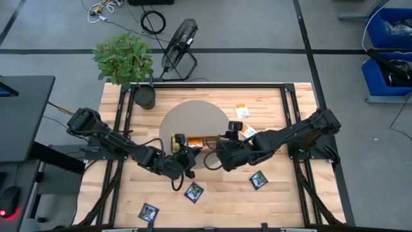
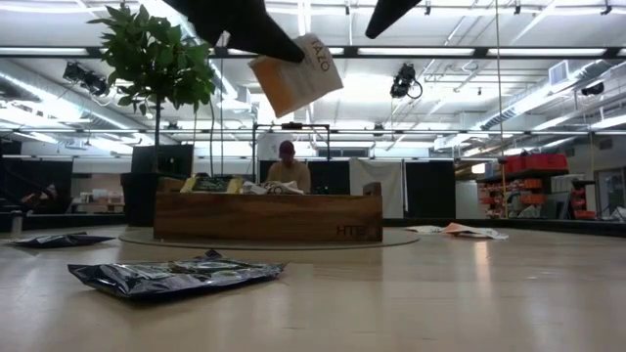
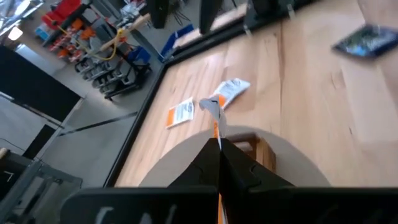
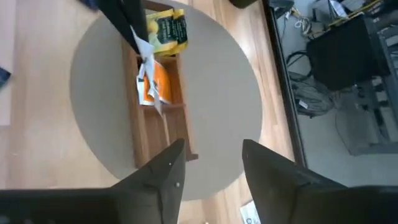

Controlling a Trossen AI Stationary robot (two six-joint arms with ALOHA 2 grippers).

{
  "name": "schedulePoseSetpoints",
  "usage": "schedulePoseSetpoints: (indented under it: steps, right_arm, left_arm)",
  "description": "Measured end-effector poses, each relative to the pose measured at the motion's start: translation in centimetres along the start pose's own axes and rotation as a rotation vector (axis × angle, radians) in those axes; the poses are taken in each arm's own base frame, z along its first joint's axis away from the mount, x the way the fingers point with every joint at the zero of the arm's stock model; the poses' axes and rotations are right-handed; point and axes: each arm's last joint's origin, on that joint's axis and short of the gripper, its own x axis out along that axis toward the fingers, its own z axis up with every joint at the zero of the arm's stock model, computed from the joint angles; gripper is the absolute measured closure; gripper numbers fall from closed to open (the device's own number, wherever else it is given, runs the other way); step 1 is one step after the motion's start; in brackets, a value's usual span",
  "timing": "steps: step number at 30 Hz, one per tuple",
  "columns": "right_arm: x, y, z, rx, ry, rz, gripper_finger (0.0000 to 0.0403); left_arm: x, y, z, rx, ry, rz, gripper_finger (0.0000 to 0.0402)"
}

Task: Pick & Place Tea
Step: Put the bottom orange tea bag into the wooden organizer

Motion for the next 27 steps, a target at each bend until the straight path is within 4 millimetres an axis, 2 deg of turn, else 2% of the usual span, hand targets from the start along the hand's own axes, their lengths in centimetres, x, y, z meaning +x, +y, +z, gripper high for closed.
schedulePoseSetpoints:
  steps: [4, 9, 15, 20, 27]
  right_arm:
    - [0.4, 0.4, -0.3, 0.001, -0.011, 0.053, 0.0238]
    - [0.9, 0.9, -0.5, -0.014, -0.02, 0.094, 0.024]
    - [0.8, 1.1, 1.0, -0.017, -0.163, 0.111, 0.024]
    - [1.4, 0.4, 1.9, -0.004, -0.224, 0.217, 0.024]
    - [2.4, -1.0, 2.6, 0.027, -0.264, 0.273, 0.0231]
  left_arm:
    - [0.1, 0.1, 0.1, -0.04, -0.026, 0.006, 0.04]
    - [-0.5, -0.5, -1.6, -0.113, -0.095, 0.001, 0.0401]
    - [-1.7, -0.5, -2.5, -0.228, -0.297, -0.014, 0.04]
    - [-2.3, 0.0, -3.6, -0.246, -0.393, 0.016, 0.04]
    - [-2.9, 0.7, -5.0, -0.302, -0.475, 0.015, 0.04]
